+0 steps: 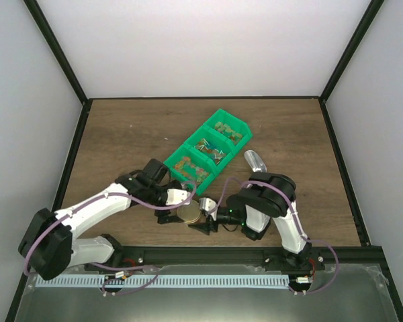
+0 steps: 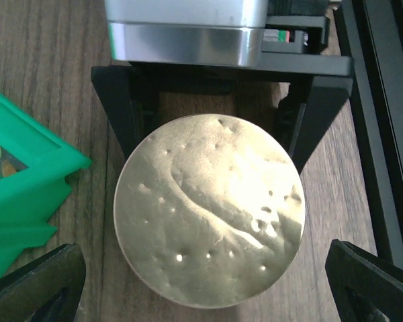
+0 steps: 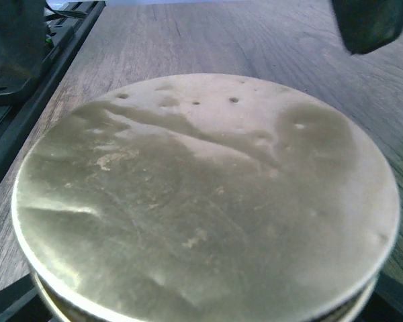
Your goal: Pack the candies
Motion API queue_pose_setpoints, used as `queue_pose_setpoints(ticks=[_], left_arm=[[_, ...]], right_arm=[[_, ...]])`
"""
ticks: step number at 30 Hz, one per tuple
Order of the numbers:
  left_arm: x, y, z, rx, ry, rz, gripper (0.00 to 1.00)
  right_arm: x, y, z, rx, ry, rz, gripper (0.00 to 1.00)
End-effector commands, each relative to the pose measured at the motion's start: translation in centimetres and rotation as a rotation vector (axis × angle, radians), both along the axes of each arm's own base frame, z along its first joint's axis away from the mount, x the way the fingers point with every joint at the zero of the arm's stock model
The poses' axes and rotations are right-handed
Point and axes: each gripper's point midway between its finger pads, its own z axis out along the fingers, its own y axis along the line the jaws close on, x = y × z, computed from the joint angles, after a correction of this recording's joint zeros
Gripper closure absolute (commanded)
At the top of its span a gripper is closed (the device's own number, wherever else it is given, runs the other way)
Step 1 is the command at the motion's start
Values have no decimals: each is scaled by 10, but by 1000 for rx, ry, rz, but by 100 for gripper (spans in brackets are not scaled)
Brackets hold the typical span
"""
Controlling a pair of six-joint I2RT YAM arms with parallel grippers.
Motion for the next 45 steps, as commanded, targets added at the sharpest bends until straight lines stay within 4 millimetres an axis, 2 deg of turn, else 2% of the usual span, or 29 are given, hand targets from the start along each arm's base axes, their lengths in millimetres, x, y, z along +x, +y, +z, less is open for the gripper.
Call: queue_pose_setpoints(ticks=[1,4,7,14,18,23,29,34,38,40,45], left_arm=[[12,-14,5,-101,66,225,0],[29,-22,13,-160,60,382,0],[40,-23,18,-186,7,458,0],[48,-26,12,-161,12,499,0],[44,-29,15,-186,35,494,0],[47,-30,10,-166,44,502,0],[51,-30,12,-174,23,507,0],[67,-30,27,-229,9,536,0],[82,-26,31,-239,31,584,0],[81,-28,30,-240,45,579,0],[72,-30,20,-234,82,581,0]], right_arm=[[6,4,2,12,-1,-36,25],[13,3,0,5,8,-80,25],[19,3,-1,-1,11,-117,25],[41,-4,-9,-32,36,-263,25],[38,-12,-5,-26,30,-273,25],[41,-13,-9,-34,42,-289,25],[54,-19,-9,-27,39,-332,27],[72,-19,-7,-15,14,-360,29],[85,-20,-6,-11,-3,-374,29],[84,-22,-5,-9,-15,-369,29],[64,-25,-1,4,25,-320,30]])
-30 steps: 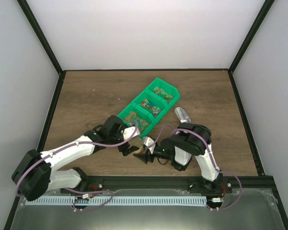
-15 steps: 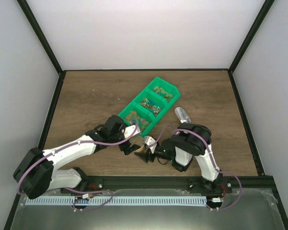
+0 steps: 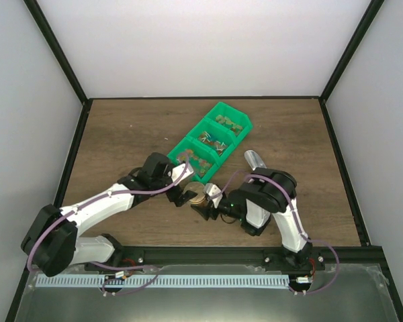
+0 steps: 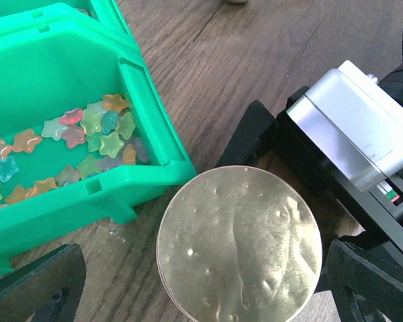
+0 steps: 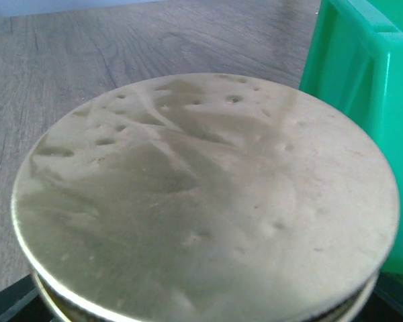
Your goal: Pack the candies
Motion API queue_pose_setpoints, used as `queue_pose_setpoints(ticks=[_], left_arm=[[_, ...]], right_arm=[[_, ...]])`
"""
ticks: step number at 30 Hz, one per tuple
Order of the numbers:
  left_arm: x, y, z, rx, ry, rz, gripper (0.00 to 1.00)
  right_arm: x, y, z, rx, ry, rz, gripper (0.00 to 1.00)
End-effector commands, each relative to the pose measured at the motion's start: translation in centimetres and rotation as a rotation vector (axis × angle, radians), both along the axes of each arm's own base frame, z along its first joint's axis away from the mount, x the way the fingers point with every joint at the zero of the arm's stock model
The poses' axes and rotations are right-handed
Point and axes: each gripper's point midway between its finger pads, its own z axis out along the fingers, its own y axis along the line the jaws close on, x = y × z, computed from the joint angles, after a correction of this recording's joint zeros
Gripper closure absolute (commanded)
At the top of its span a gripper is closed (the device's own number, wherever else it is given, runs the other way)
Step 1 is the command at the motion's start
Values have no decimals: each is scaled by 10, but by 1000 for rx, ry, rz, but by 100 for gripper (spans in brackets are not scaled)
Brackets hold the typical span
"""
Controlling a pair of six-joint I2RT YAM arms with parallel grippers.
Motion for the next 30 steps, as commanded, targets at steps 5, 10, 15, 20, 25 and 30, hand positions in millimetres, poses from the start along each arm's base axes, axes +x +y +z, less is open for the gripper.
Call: queue_pose_setpoints(ticks=[5,10,15,20,25,30], left_arm=[[-9,-18,-11,-15,21,-48,0],[-8,-20,-21,17,5,-88,0],[-8,-22,-27,46,-22,-150,0],[-25,-29,-25,20,-3,-256,0],[-32,-30,-25,14,11,-284,0],[-28,-31,-30,29,28,-273,0]], right_arm=[[-18,-8,-6,-30,72,22,30],[-23,-11,-3,-29,70,31,30],[-26,-9,-5,-28,63,56,30],[-26,-6,-12,-37,76,63,31],[-28,-4,-13,-37,78,79,31],[-30,-4,-12,-35,75,84,31]])
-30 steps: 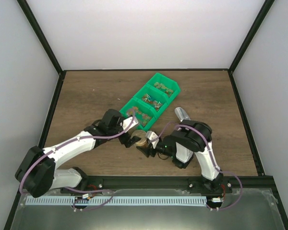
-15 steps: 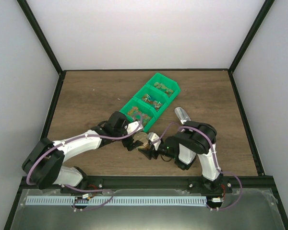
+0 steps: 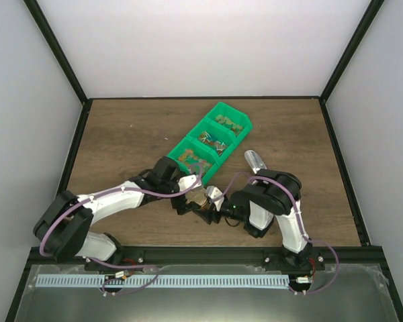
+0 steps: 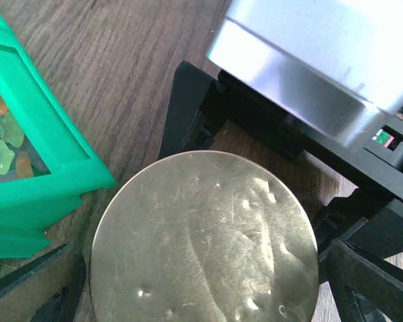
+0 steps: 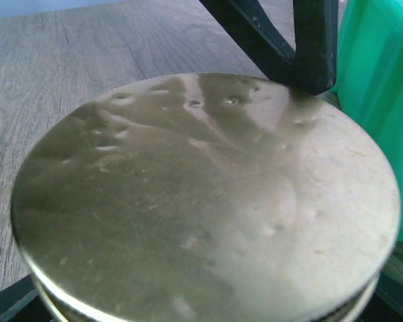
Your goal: Pack the candies
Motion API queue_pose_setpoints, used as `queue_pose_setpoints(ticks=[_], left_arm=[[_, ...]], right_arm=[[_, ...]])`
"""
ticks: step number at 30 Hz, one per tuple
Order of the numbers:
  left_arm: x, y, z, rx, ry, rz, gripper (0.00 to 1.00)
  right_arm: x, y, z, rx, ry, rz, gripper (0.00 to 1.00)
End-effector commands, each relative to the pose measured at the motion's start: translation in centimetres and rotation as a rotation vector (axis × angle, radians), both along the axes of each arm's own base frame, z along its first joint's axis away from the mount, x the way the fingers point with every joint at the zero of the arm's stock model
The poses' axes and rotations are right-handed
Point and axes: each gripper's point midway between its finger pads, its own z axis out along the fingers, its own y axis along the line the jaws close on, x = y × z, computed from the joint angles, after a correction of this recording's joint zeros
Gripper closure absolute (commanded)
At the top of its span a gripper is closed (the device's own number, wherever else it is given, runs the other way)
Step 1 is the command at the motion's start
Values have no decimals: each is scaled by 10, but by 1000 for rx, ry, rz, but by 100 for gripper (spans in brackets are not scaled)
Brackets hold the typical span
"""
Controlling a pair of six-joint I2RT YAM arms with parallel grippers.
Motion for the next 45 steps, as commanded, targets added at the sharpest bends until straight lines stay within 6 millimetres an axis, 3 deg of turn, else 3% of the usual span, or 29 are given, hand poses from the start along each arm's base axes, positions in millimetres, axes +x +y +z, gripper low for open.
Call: queue_pose_setpoints(ticks=[1,8,18,31,34,38,45], left_arm=[[1,-8,3,-5,2,-35,0],[1,-7,4,2,-33,-61,2],[-17,5,-8,78,-30,-194,9],[-33,25,-19,252,-124,-587,13],[-23,28,-22,270,-136,-614,10],[-7,22,-8,216,-92,-537,1],[-27,24,12,96,28,-414,0]], right_arm=[[-8,1,-13,-29,31,27,31],[-9,2,-14,-31,31,36,31],[-28,9,-8,-14,11,144,35],[-62,18,-3,19,-7,352,37],[-59,19,-4,17,-3,339,37],[-46,19,-5,13,11,266,37],[-26,17,-14,-24,11,154,37]])
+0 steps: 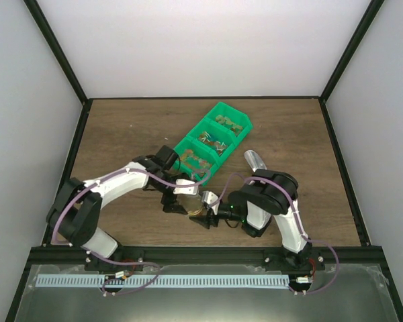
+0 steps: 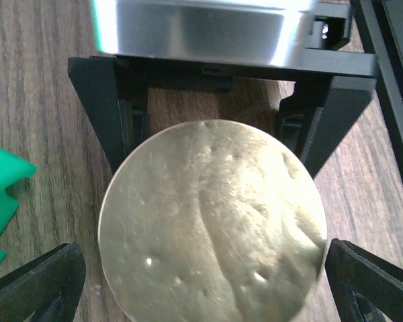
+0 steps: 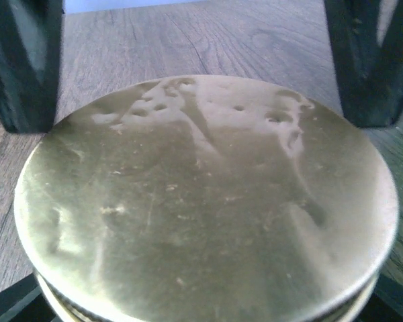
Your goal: Pack the candies
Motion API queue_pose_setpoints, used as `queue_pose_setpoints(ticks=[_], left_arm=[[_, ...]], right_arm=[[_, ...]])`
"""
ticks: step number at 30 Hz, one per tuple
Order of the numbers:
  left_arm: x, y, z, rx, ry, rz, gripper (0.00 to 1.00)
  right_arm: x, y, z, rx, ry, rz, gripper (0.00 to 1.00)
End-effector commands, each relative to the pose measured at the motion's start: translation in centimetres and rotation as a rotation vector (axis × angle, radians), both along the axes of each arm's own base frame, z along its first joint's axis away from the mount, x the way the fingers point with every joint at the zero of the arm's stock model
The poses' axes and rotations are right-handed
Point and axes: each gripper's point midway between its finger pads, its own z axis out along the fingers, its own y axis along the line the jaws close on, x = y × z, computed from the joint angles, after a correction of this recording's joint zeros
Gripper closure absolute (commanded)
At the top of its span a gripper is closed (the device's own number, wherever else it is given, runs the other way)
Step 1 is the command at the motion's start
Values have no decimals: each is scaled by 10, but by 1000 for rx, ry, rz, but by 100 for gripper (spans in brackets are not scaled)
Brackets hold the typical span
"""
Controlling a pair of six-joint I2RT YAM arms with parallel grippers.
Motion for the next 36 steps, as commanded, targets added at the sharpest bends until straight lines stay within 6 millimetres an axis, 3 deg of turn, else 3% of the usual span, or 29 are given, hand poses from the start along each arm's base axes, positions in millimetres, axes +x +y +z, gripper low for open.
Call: queue_pose_setpoints(ticks=[1,10,14,17,28,36], left_arm=[[-10,-1,21,-94,38,83,0],[35,-14,40,-190,83,544,0],[51,-14,42,-237,62,685,0],[50,-13,41,-262,57,742,0],[46,-25,27,-211,60,735,0],[36,-20,18,-135,58,671,0]], right_arm=[[4,-1,-14,-39,23,-47,37],[41,-10,-25,-69,79,-282,36],[48,-17,-26,-77,77,-336,35],[45,-21,-24,-72,80,-336,35],[42,-24,-26,-88,95,-342,35],[34,-17,-19,-63,71,-271,36]])
